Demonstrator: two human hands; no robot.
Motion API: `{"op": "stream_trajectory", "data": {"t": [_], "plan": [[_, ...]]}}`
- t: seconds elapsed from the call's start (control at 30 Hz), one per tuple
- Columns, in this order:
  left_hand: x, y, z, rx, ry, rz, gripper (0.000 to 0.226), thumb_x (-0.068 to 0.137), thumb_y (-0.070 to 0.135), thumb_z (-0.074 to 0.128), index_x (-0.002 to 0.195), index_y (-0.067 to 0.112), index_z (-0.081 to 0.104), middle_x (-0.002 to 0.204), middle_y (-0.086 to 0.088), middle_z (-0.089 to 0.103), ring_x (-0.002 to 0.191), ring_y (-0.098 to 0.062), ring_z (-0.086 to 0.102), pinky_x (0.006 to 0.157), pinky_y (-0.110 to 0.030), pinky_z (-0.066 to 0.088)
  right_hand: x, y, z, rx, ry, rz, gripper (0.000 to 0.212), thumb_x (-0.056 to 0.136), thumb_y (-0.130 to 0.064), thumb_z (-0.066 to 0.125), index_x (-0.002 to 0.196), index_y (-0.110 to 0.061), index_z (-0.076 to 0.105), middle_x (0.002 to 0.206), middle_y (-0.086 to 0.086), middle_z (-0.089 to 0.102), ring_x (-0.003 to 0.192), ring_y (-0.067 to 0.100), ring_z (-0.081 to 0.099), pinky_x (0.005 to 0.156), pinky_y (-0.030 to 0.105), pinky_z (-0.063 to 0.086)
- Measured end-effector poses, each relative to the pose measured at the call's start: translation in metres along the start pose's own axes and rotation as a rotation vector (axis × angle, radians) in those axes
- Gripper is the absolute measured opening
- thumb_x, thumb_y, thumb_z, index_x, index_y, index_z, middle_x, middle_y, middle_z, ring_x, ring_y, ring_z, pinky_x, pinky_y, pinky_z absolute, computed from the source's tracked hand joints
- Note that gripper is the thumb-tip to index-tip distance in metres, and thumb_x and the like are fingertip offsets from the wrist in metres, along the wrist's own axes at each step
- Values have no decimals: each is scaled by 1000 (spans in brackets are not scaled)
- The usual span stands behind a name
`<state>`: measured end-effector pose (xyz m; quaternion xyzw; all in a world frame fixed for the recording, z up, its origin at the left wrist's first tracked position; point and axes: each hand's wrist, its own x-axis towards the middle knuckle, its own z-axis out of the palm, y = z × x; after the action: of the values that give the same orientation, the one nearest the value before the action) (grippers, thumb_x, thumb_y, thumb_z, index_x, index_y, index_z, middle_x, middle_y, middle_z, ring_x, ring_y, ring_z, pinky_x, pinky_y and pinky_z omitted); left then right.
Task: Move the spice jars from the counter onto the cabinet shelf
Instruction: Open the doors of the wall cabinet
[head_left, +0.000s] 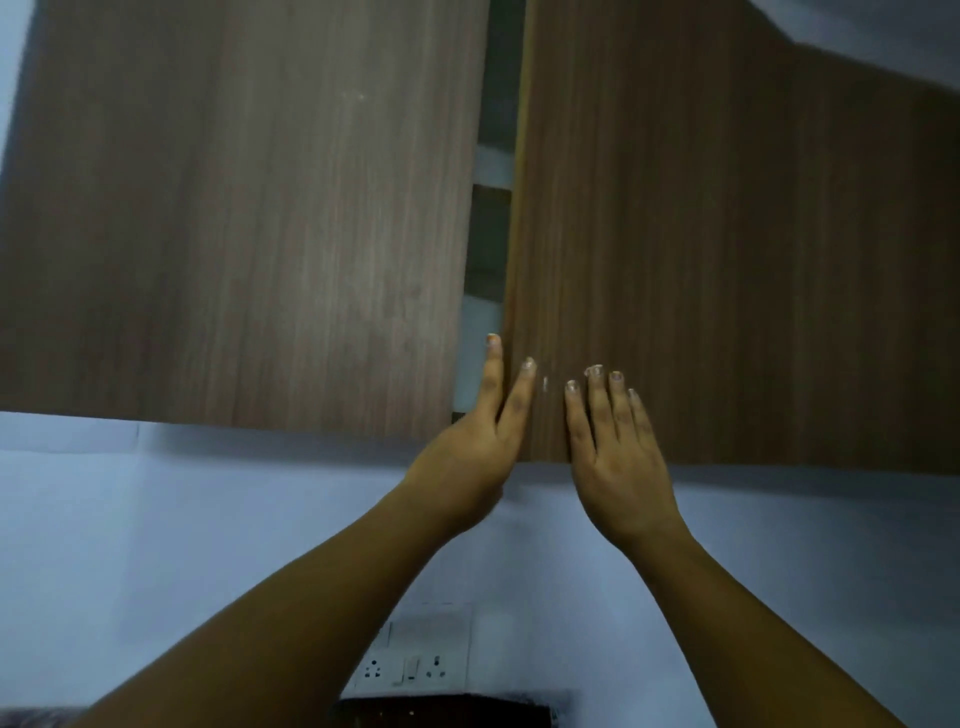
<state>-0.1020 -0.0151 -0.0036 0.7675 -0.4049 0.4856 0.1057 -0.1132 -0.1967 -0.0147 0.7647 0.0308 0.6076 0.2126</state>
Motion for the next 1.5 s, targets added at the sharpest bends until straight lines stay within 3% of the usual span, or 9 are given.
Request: {"op": "stream_trajectory", "data": {"t": [0.1, 0.23, 0.33, 0.43, 0.6, 0.9, 1.2, 1.3, 1.5], "plan": [[0, 27, -23, -228, -18, -64, 107, 82, -7, 55, 130, 26, -34, 151, -11, -30, 97, -26, 59, 71, -21, 46, -1, -13, -35, -12, -15, -9, 73, 80, -9, 63, 139, 5, 22, 139, 35, 38, 129, 49, 37, 105, 56, 32], [1, 66, -53, -681, -64, -185, 100, 84, 3, 58, 143, 21, -21, 158, -3, -8, 142, -21, 18, 107, -21, 24, -11, -25, -77, 59, -41, 107, 68, 79, -10, 67, 134, 12, 33, 136, 34, 42, 127, 45, 42, 103, 49, 36], [4, 95, -71, -907, -72, -246, 92, 87, 10, 57, 147, 22, -12, 154, -2, 22, 137, -20, 30, 111, -35, 33, -26, -20, -108, 146, -43, 253, 84, 76, -7, 73, 140, 7, 20, 144, 27, 35, 132, 37, 38, 105, 39, 32], [11, 124, -80, -996, -47, -261, 75, 87, 9, 56, 147, 21, 13, 142, -4, 43, 127, -21, 46, 104, -37, 42, -45, -8, -133, 286, -58, 451, 74, 93, -24, 53, 145, -12, 2, 152, 12, 27, 136, 28, 37, 106, 32, 32], [19, 167, -88, -1050, 19, -187, 59, 82, 5, 62, 133, 22, 38, 119, -6, 60, 107, -23, 59, 92, -37, 51, -65, 2, -163, 310, 79, 800, 58, 92, -21, 52, 145, -18, 29, 111, 11, 67, 91, 27, 66, 79, 35, 53], [39, 255, -83, -1013, -72, -45, 80, 93, 17, 51, 147, 22, -8, 155, -7, 19, 137, -26, 30, 112, -38, 31, -97, 65, -206, 238, 87, 943, 24, 94, -10, 49, 114, 1, 56, 89, 17, 68, 58, 9, 51, 53, 0, 34], [71, 338, -54, -1090, -15, 7, 84, 93, 24, 51, 144, 30, -15, 157, -5, -7, 144, -22, 2, 112, -33, 17, -130, 145, -231, 445, 227, 1022, 14, 90, -3, 52, 79, -7, 58, 61, -12, 47, 54, 1, 43, 46, 9, 35], [87, 374, -41, -1115, 15, -17, 84, 92, 22, 51, 144, 32, -15, 156, -4, -14, 144, -23, -6, 113, -36, 17, -143, 174, -236, 448, 264, 994, 9, 85, -2, 58, 92, -4, 62, 69, -12, 47, 63, 8, 43, 57, 22, 33], [116, 431, -14, -1082, 67, -60, 85, 92, 23, 51, 143, 35, -15, 155, -1, -22, 143, -22, -15, 112, -39, 22, -163, 235, -227, 485, 204, 1080, 13, 93, -5, 49, 93, 2, 59, 70, -2, 55, 62, 11, 53, 48, 7, 38]]}}
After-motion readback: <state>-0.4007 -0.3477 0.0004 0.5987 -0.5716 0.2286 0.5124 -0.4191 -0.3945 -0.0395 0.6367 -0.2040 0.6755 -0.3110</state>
